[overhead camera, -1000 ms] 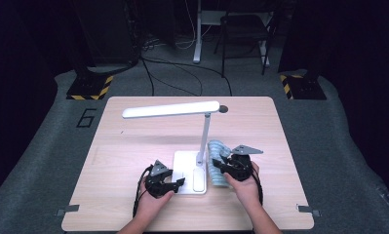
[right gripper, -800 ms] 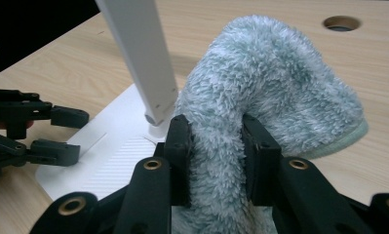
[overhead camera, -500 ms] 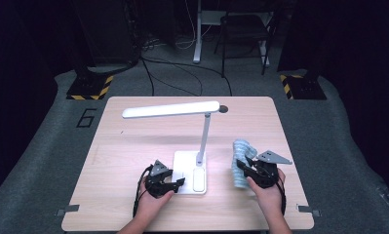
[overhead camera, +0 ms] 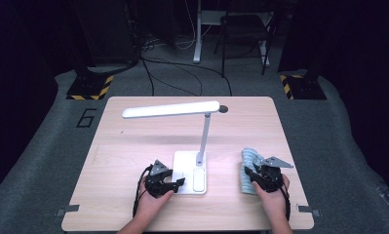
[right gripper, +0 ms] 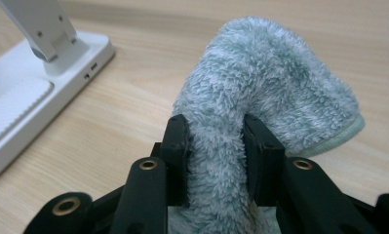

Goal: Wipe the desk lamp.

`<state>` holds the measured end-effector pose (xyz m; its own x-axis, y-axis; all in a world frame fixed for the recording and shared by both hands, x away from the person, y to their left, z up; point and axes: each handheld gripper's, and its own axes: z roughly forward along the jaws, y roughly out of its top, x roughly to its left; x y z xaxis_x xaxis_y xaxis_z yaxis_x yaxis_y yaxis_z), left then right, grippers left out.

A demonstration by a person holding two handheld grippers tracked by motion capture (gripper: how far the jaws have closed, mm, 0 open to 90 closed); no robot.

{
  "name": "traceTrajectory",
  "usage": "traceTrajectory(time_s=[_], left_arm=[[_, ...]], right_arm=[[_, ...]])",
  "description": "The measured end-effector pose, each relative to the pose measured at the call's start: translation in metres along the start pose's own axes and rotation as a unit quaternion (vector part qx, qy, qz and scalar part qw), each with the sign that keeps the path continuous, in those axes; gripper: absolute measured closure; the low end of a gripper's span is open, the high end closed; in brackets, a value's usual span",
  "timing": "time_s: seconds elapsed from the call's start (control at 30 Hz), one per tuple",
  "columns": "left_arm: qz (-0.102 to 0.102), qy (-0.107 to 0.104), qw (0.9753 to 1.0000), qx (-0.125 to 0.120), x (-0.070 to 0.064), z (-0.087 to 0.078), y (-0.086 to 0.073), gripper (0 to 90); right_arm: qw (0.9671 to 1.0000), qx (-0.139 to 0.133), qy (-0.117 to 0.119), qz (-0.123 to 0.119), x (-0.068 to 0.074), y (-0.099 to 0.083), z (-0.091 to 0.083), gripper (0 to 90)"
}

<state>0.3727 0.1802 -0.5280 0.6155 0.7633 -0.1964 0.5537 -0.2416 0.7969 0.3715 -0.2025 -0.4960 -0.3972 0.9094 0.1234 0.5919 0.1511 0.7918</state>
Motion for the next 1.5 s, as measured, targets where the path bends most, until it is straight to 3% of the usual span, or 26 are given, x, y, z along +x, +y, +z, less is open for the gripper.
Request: traceTrajectory(time_s=[0.1, 0.27, 0.57, 0.9, 1.0, 1.2, 1.33, 1.43, 1.5], left_arm=[[-0.001, -0.002, 1.0, 0.001, 0.0, 0.0, 0.0, 33.7], [-0.001, -0.002, 1.0, 0.001, 0.0, 0.0, 0.0, 33.8], [-0.001, -0.002, 1.0, 0.001, 0.0, 0.0, 0.0, 33.7], [-0.003, -0.002, 1.0, 0.001, 0.0, 0.0, 0.0, 33.7], [-0.01, -0.009, 0.9999, 0.004, 0.002, 0.0, 0.0, 33.1], [-0.014, -0.015, 0.9997, 0.01, 0.004, 0.0, 0.0, 30.9], [-0.012, -0.017, 0.9997, 0.01, 0.004, 0.0, 0.0, 31.0], [-0.001, -0.018, 0.9998, 0.009, 0.004, 0.0, 0.001, 31.1], [-0.006, -0.016, 0.9998, 0.005, 0.004, 0.0, 0.0, 31.1]], right_arm=[[0.9998, 0.018, 0.008, 0.003, -0.002, -0.004, 0.008, 64.5], [0.9996, 0.024, 0.009, 0.01, -0.001, -0.006, 0.012, 61.7], [0.9991, 0.016, 0.015, 0.036, -0.003, -0.008, 0.012, 52.2], [0.9996, -0.024, -0.013, 0.012, 0.005, 0.0, -0.003, 47.4], [0.9992, -0.036, -0.013, 0.014, 0.008, 0.003, -0.008, 46.5], [0.9983, -0.057, -0.014, -0.006, 0.017, 0.006, -0.013, 41.3], [0.9981, -0.059, -0.004, -0.017, 0.027, 0.007, -0.012, 40.9], [0.998, -0.059, 0.017, -0.013, 0.036, 0.007, -0.009, 40.8], [0.998, -0.055, 0.022, -0.021, 0.043, 0.008, -0.005, 40.4]])
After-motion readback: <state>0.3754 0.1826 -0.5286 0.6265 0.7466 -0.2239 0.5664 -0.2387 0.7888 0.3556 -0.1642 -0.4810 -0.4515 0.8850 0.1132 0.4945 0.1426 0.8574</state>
